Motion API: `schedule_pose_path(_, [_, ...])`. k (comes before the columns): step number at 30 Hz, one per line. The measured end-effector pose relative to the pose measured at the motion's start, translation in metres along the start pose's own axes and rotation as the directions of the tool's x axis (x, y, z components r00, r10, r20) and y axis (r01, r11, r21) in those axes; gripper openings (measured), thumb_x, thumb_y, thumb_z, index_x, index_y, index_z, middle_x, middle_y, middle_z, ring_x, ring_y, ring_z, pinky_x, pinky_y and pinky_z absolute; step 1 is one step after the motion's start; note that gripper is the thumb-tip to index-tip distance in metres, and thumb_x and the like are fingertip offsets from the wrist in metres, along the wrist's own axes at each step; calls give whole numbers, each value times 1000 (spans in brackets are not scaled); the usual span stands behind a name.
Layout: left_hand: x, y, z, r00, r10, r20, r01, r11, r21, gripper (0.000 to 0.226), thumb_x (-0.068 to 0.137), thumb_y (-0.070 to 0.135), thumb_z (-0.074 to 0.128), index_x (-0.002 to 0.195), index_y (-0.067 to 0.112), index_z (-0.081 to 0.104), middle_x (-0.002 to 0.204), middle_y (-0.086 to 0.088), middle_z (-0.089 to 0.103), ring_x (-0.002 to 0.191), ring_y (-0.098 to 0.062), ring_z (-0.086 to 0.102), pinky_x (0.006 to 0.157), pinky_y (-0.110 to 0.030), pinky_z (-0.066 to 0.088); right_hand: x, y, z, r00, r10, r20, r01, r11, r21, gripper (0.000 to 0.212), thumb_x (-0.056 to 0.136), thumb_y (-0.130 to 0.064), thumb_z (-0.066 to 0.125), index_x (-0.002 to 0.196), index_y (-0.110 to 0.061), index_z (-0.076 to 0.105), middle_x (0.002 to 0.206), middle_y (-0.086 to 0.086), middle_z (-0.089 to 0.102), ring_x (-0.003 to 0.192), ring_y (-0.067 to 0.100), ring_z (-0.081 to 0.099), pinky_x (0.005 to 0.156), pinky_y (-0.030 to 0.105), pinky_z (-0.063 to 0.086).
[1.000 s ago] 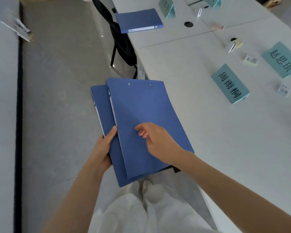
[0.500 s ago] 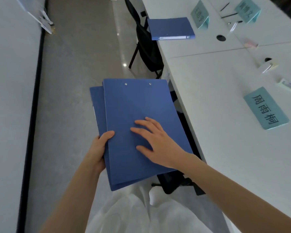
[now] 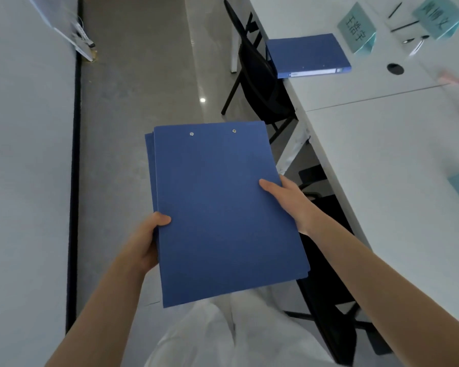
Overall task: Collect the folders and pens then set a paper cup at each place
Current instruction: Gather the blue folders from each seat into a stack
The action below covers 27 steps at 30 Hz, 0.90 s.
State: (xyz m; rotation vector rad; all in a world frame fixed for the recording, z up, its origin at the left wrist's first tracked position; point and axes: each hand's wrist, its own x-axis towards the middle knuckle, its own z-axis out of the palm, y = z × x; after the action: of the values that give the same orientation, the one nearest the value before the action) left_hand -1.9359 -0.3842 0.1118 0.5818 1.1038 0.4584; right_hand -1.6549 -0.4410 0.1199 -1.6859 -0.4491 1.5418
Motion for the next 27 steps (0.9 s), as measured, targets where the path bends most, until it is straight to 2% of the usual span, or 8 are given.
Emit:
schedule_pose_path(3, [25,29,-2,999,-23,36,22,999,26,71,37,23,68,106,10,62,88,-6,76,74,-24,74,56,-36,59,25,-11,7,997,-60,-39,59,998,-20,55,90,-38,64,138,-30,39,125,-5,61,104,20,67,88,46,56])
schedule_pose_path(7, [68,68,4,997,-70,35,66,993,96,69,40,20,68,108,9,62,90,-7,76,75,-25,74,57,-36,59,64,-32,2,990,-131,-46,132,991,17,64,91,-37,64,141,-43,26,127,-7,58,103,18,68,76,38,60])
schedule_pose_path(12, [122,110,29,999,-53,-6,54,991,122,44,69,17,63,112,13,61,95,-5,76,78,-24,74,60,-36,59,118,-73,-8,969,-240,-58,239,971,-21,64,93,-39,61,142,-48,23,133,-13,53,110,12,64,88,41,57])
schedule_pose_path(16, [168,157,54,999,-35,-41,41,987,157,47,77,26,70,121,17,59,106,-5,75,90,-27,73,65,-37,59,165,-125,-17,949,-307,-68,297,946,-128,65,94,-41,58,146,-48,20,137,-18,47,116,6,58,95,40,53])
schedule_pose_path(18, [189,180,61,998,-38,-57,48,982,182,37,85,22,65,121,16,60,108,-6,74,91,-26,73,68,-37,58,188,-146,-20,947,-314,-72,297,937,-183,69,94,-45,57,149,-46,15,133,-22,46,118,7,56,99,42,51])
schedule_pose_path(22, [230,227,71,993,-81,-83,95,976,194,23,88,20,61,110,14,65,97,-5,77,79,-23,75,71,-39,55,230,-180,-17,946,-309,-97,277,926,-256,75,94,-47,55,151,-46,7,129,-25,43,122,12,53,103,45,47])
schedule_pose_path(27, [284,282,77,993,-96,-72,108,977,183,25,85,23,65,108,13,66,97,-7,76,80,-26,75,72,-42,54,288,-219,-11,942,-295,-160,252,937,-242,76,94,-47,54,152,-45,6,130,-22,42,124,14,51,104,45,46])
